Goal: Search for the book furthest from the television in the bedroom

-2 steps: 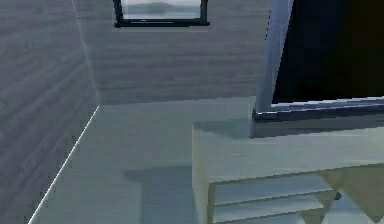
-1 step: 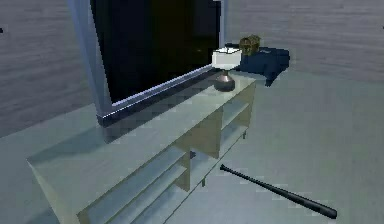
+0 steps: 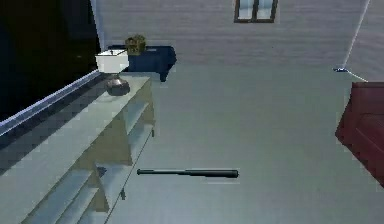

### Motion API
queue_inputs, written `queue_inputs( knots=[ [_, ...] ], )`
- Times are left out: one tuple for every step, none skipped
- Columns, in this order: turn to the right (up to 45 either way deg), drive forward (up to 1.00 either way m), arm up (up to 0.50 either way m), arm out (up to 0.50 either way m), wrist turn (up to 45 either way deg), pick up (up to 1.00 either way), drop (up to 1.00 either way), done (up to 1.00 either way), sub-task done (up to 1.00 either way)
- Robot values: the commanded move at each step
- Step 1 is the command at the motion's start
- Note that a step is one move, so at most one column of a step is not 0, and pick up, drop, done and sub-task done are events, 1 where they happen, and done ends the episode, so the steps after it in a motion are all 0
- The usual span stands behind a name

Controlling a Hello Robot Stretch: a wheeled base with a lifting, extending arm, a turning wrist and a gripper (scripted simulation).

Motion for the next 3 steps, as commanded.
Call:
queue_inputs(
  knots=[
    [0.0, 0.60, 0.00, 0.00, 0.0, 0.00, 0.00, 0.00, 0.00],
    [-45.0, 0.00, 0.00, 0.00, 0.0, 0.00, 0.00, 0.00, 0.00],
    [45.0, 0.00, 0.00, 0.00, 0.0, 0.00, 0.00, 0.00, 0.00]
  ],
)
